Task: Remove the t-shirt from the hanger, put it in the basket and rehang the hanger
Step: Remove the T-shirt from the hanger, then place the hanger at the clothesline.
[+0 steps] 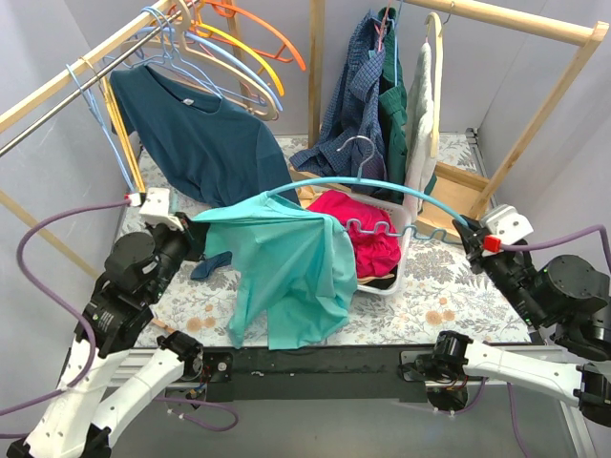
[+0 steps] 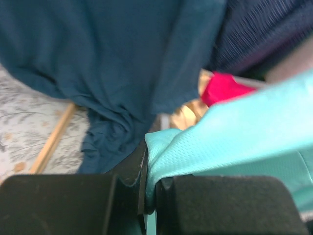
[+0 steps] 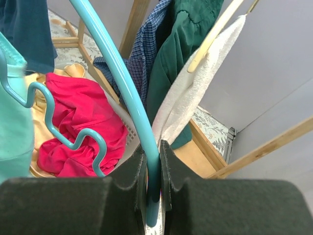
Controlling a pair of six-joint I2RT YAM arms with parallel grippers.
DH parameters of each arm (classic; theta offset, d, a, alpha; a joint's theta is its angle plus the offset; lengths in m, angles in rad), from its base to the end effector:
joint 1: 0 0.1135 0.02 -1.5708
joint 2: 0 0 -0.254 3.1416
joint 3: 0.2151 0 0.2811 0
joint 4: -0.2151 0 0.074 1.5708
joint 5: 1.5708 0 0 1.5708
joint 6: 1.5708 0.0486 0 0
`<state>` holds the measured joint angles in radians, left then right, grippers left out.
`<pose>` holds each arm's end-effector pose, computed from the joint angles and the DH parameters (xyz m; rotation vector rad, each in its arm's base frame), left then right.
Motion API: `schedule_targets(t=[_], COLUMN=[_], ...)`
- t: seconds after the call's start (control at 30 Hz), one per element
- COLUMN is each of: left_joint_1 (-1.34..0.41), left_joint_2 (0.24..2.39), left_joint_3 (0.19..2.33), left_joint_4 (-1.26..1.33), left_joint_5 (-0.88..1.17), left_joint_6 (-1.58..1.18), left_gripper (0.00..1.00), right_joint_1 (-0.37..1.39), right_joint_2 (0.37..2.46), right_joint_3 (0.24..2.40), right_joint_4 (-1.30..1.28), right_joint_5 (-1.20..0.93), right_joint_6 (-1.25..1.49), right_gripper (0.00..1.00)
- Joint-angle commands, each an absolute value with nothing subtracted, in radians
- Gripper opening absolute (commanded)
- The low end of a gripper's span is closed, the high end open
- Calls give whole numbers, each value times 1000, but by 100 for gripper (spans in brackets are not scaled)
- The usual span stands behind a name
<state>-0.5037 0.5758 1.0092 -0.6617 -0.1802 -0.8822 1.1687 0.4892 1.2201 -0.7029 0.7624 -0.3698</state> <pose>0.1353 -0.0646 0.3940 -0.4832 1.8099 -0.8182 0.0580 0.0507 0.4639 -0.5727 1.4411 0.0440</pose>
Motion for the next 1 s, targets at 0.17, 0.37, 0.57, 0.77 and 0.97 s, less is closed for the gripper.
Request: schedule_targets(t=[0.17, 0.37, 0.57, 0.77, 0.97], left_joint_1=[-497, -497, -497, -497, -497], left_joint_2=[486, 480, 497, 610, 690], left_joint_3=[1043, 1055, 1068, 1028, 994], left_joint_4=[-689, -715, -721, -738, -735], left_joint_5=[-514, -532, -424, -221, -102], left_joint_6=[-916, -937, -910, -905, -917], left_gripper=[0, 0, 0, 0, 1], right_joint_1=[1169, 1169, 1169, 1167, 1169], right_joint_2=[400, 367, 423, 610, 771], right_joint_3=[1233, 1206, 1221, 1229, 1206], right_joint_4=[-479, -355, -374, -362, -191], right_joint_5=[979, 1037, 976, 919, 923], right_joint_6=[-328, -374, -387, -382, -445], right_gripper=[1, 1, 1, 1, 1])
